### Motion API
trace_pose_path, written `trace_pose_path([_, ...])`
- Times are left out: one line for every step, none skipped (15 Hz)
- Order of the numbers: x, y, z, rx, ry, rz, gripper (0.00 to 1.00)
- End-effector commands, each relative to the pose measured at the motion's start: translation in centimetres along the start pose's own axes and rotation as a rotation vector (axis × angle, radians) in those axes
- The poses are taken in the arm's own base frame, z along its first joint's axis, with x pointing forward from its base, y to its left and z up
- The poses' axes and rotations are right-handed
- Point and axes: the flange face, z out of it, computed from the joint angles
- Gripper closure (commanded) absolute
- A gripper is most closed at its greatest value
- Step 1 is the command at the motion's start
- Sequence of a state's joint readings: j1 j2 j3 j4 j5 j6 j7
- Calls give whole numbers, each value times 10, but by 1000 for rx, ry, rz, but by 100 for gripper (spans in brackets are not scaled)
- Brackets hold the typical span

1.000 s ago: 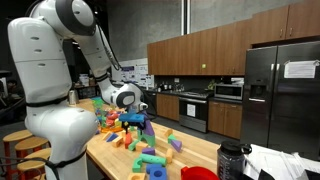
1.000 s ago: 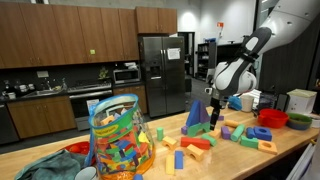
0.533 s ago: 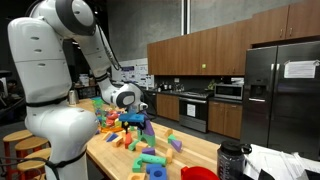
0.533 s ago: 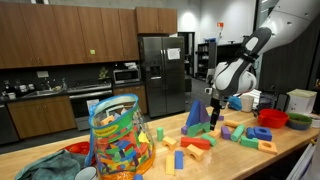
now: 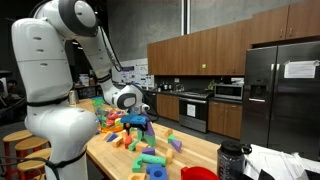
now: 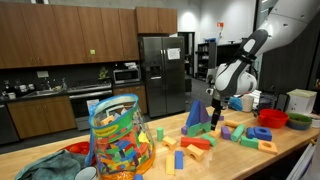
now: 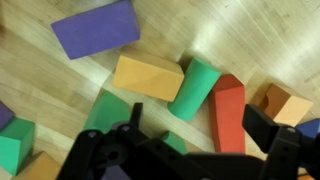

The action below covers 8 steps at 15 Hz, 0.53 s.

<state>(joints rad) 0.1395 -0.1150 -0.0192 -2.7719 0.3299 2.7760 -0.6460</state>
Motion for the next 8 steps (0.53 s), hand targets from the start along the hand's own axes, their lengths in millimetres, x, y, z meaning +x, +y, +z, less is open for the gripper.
trace_pose_path([-11, 28, -3, -4, 52, 10, 0])
trace_pose_path([-16, 37, -4, -3, 68, 15, 0])
trace_pose_path([-21, 45, -5, 2, 82, 19, 0])
trace_pose_path([-27, 53, -4, 2, 93, 18, 0])
trace_pose_path([-32, 60, -5, 6, 105, 13, 0])
trace_pose_path([-38, 67, -4, 4, 117, 9, 0])
trace_pose_path([-43, 73, -3, 6, 125, 3, 0])
trace_pose_path([-50, 79, -1, 9, 129, -3, 0])
